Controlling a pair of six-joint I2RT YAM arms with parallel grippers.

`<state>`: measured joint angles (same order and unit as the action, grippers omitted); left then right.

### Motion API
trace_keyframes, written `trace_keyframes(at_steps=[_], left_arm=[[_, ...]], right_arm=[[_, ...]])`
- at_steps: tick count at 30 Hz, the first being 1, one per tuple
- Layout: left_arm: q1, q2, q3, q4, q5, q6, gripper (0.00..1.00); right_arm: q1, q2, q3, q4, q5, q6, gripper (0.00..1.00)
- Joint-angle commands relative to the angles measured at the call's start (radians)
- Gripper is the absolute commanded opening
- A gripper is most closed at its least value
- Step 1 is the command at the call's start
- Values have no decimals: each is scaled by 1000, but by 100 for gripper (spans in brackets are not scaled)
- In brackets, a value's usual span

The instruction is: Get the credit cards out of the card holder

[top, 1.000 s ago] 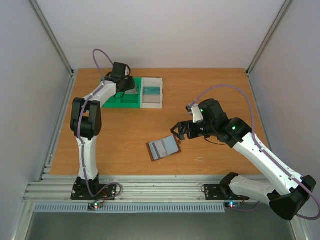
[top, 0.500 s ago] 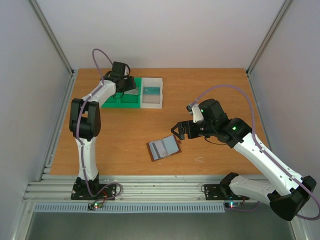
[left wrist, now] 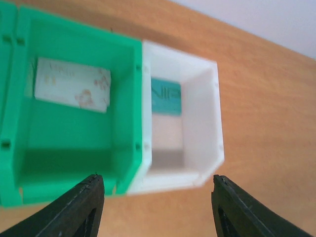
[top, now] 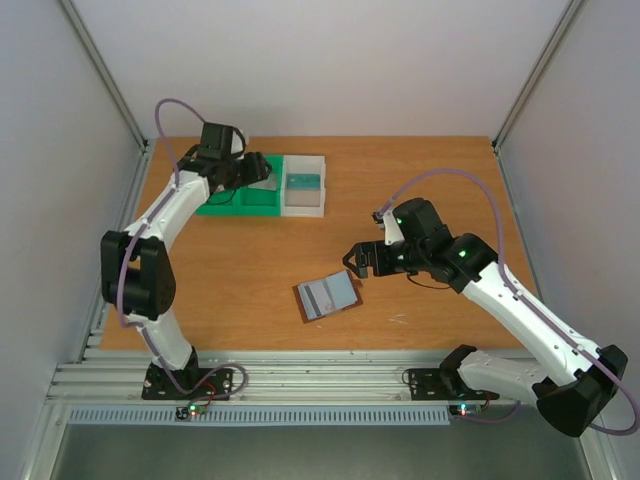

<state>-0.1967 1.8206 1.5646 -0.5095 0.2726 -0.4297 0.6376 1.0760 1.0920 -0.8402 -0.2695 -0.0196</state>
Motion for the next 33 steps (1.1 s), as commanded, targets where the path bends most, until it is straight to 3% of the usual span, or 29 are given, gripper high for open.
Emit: trace_keyframes(at_steps=[1,8,16,26,33], left_arm=[[3,-107,-150,-11,131,-40,61],[-13,-268,-388,1,223,-42,57],[-79,-418,-607,75,284,-91,54],[-193,-477,-796,254,336,-207,50],[-211,-476,-892,376,356,-278,49]], right_arm=[[-1,40,-37,19,18,9,98],[-1,135,-104,114,-13,-2,87],[-1,262,-142,211,-41,-14,49],[-4,443,-133,248,63,-60,45],[-3,515,-149,260,61,-71,30]])
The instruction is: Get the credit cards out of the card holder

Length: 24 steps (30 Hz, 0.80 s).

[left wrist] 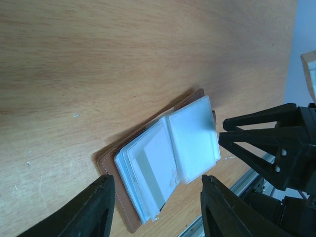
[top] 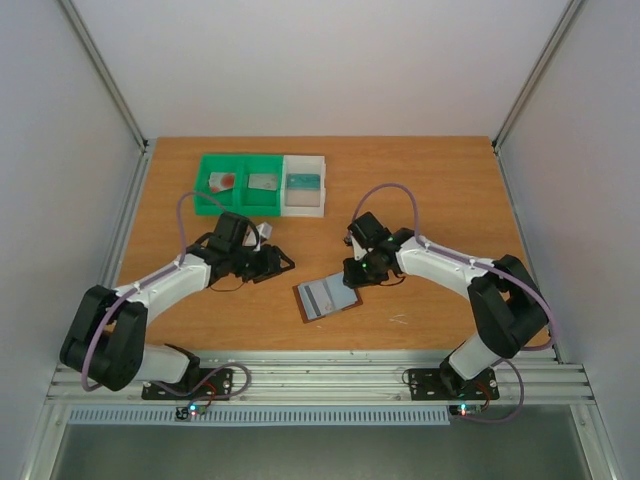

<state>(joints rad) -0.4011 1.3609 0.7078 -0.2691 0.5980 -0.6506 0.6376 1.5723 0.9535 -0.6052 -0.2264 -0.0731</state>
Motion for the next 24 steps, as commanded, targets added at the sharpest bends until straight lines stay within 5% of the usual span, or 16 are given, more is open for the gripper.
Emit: trace_keyframes(at_steps=[1,12,19,24], left_arm=[[-8,-18,-44,143,32,-62,49],[-16,-22,-103,190,45,-84,49],[-27,24,-169,351,75,-135,49],[-28,77,-210,496,124,-212,46]], right_arm=[[-3,23,-14,25,16,-14,27],[-3,12,-88,73,-76,38,6],[-1,-11,-176,175,-194,181,4],[-1,-66,-182,132,-121,185,12]])
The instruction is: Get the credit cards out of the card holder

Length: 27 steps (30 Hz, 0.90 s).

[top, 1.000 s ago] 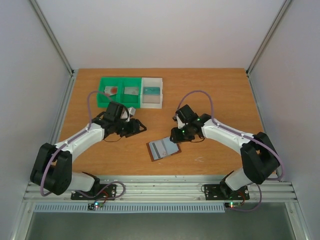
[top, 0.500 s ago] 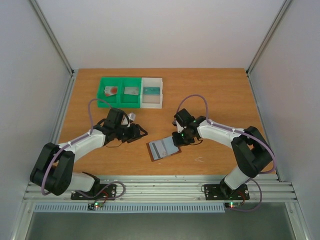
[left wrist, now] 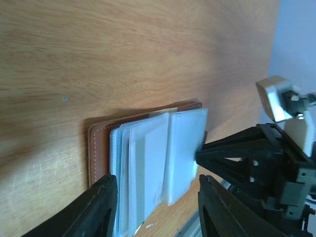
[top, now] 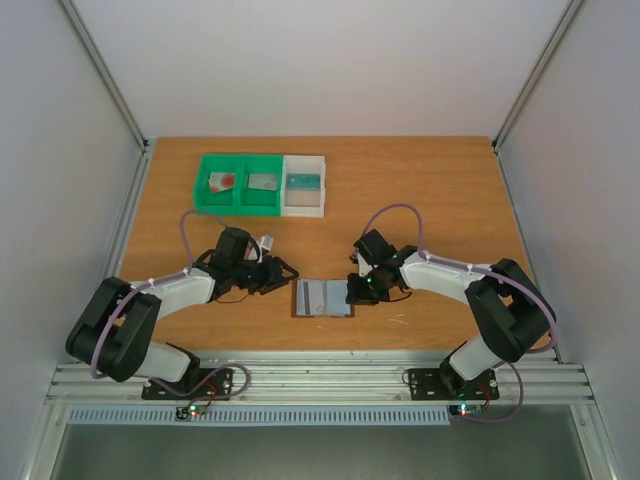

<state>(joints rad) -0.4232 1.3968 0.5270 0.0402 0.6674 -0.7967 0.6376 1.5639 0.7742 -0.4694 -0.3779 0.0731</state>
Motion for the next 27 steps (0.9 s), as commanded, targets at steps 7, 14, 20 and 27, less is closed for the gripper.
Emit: trace_keyframes(at_steps=[7,14,20,27], left_arm=[[-9,65,-48,281,85,-127,45],[-15,91,-68,346,92,-162,45],[-33,119,-83,400,91,-196,45],[-45,139,-89,405,81,-199,45]], right_arm=[[0,-159,37,-83,47,48,19],[8,-166,60,-25,-32,90,18],[8,-97,59,56,-84,114,12],[8,-17,44,113,-108,116,10]])
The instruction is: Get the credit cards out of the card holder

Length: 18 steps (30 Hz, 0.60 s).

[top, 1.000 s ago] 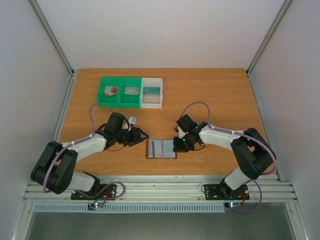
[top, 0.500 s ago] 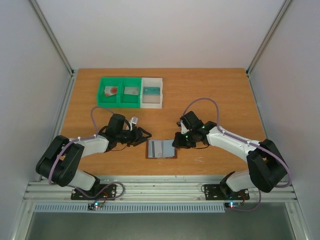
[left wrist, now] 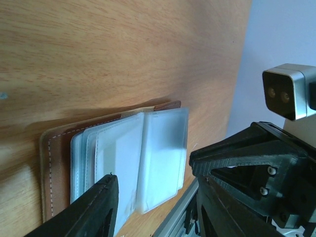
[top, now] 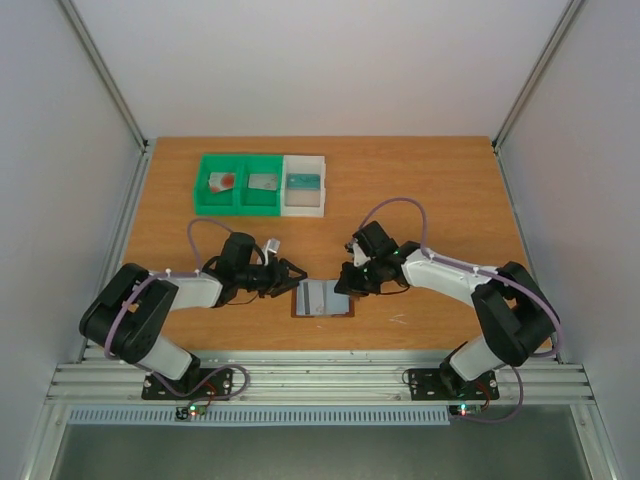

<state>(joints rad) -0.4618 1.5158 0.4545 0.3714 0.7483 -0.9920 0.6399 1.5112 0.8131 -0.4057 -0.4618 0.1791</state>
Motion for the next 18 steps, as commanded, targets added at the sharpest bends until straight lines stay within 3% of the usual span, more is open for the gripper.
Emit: trace_keyframes(at_steps=[1,18], left_arm=[[-6,25,-16,73,1,-4,45],[-15,25,-29,62,-1,-7,46]], right_arm=[[5,46,2,52,-25,7,10],[5,87,-59,78,24,-16,9]])
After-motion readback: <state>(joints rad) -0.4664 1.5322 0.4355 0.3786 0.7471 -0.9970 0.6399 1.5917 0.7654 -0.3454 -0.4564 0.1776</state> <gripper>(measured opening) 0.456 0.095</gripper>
